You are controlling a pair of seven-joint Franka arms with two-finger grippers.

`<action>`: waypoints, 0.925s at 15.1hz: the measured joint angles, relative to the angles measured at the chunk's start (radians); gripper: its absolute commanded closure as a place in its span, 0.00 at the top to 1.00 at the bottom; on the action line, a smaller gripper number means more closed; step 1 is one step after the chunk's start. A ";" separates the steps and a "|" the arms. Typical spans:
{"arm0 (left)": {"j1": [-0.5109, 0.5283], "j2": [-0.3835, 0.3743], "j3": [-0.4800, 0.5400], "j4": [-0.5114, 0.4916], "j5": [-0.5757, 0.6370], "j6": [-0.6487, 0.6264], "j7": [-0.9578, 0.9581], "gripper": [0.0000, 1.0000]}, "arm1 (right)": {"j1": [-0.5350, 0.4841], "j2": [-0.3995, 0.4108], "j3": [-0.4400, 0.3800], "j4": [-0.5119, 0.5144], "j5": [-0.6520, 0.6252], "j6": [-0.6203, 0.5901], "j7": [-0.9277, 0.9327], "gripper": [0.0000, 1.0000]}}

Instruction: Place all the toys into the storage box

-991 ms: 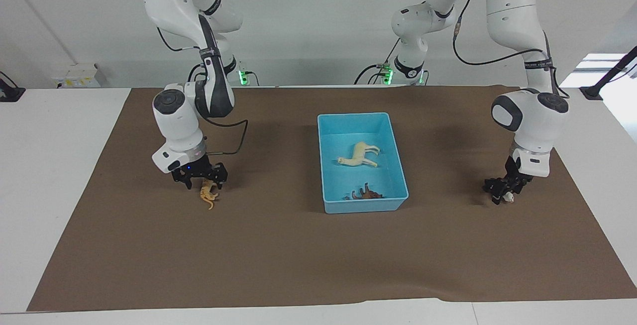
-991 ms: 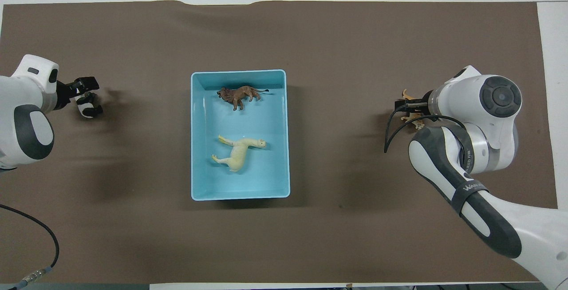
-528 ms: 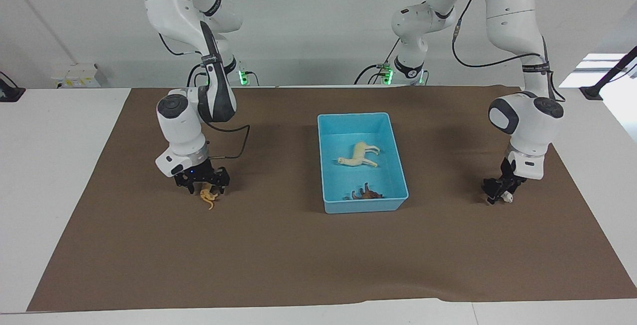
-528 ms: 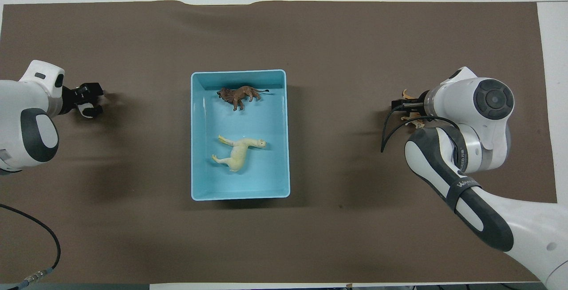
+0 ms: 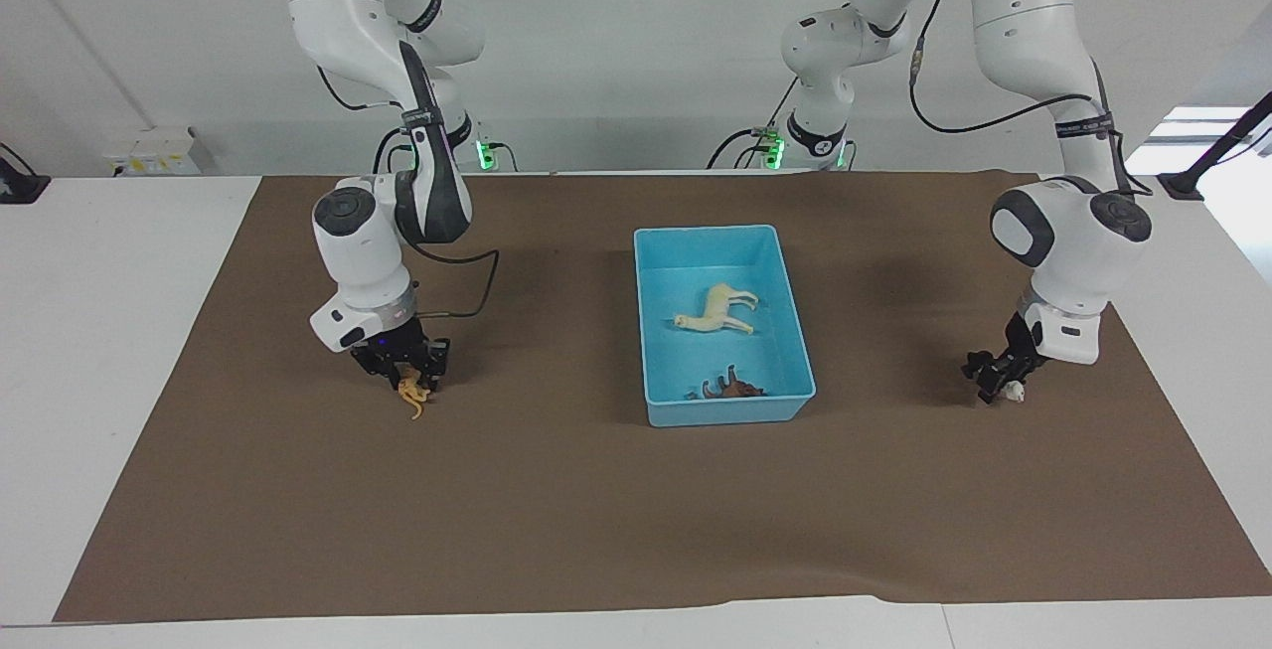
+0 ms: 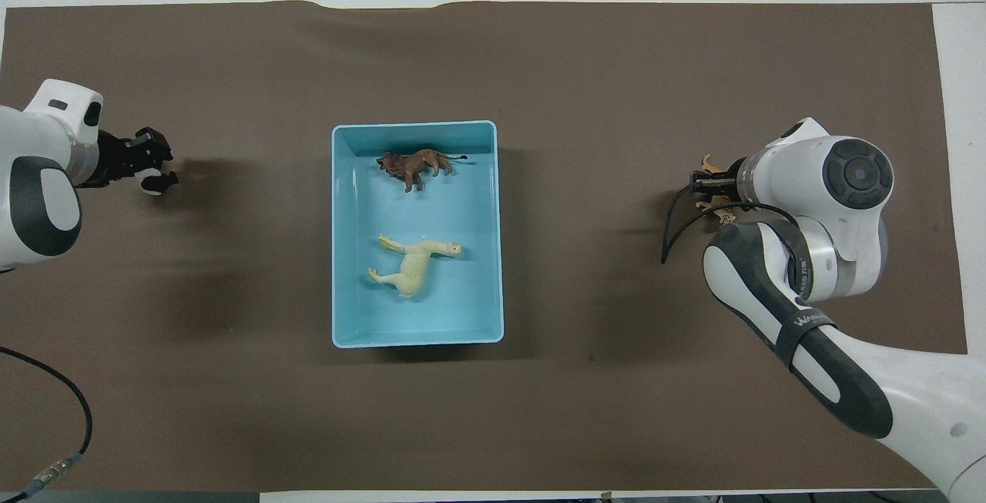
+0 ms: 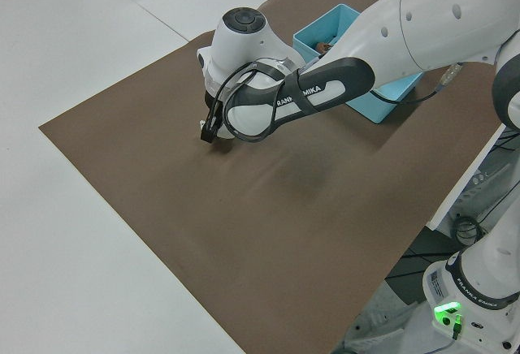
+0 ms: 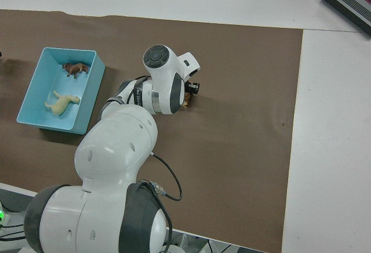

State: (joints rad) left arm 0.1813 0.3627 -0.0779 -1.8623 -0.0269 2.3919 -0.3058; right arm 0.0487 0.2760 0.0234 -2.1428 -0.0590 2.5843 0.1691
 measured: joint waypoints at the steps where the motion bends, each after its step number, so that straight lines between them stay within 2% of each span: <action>1: -0.033 -0.012 -0.004 0.035 0.000 -0.055 -0.073 0.00 | 0.000 0.000 0.000 0.000 0.000 0.000 0.000 0.00; 4: -0.180 -0.069 -0.011 0.072 0.000 -0.168 -0.348 0.00 | 0.002 0.000 0.006 0.027 -0.001 -0.042 0.000 0.00; 8: -0.385 -0.118 -0.019 0.071 -0.011 -0.191 -0.731 0.00 | 0.048 -0.006 0.014 0.186 -0.001 -0.249 0.002 0.00; 9: -0.433 -0.119 -0.019 0.071 -0.011 -0.184 -0.808 0.05 | 0.055 -0.010 0.015 0.229 -0.001 -0.303 0.002 0.00; 10: -0.477 -0.119 -0.020 0.065 -0.011 -0.174 -0.861 0.38 | 0.060 -0.013 0.015 0.269 -0.001 -0.355 0.002 0.00; 11: -0.510 -0.120 -0.021 0.054 -0.011 -0.164 -0.889 0.85 | 0.064 -0.017 0.015 0.306 0.000 -0.403 0.002 0.00; 12: -0.532 -0.123 -0.021 0.035 -0.011 -0.154 -0.901 1.00 | 0.068 -0.021 0.016 0.342 0.000 -0.450 0.005 0.00; 14: -0.543 -0.133 -0.019 -0.008 -0.011 -0.143 -0.906 1.00 | 0.086 -0.024 0.017 0.415 0.001 -0.542 0.038 0.00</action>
State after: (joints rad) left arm -0.3622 0.2294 -0.0969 -1.8706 -0.0381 2.2488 -1.2117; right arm 0.1344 0.2518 0.0403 -1.7282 -0.0582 2.0425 0.2073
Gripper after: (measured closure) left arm 0.286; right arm 0.449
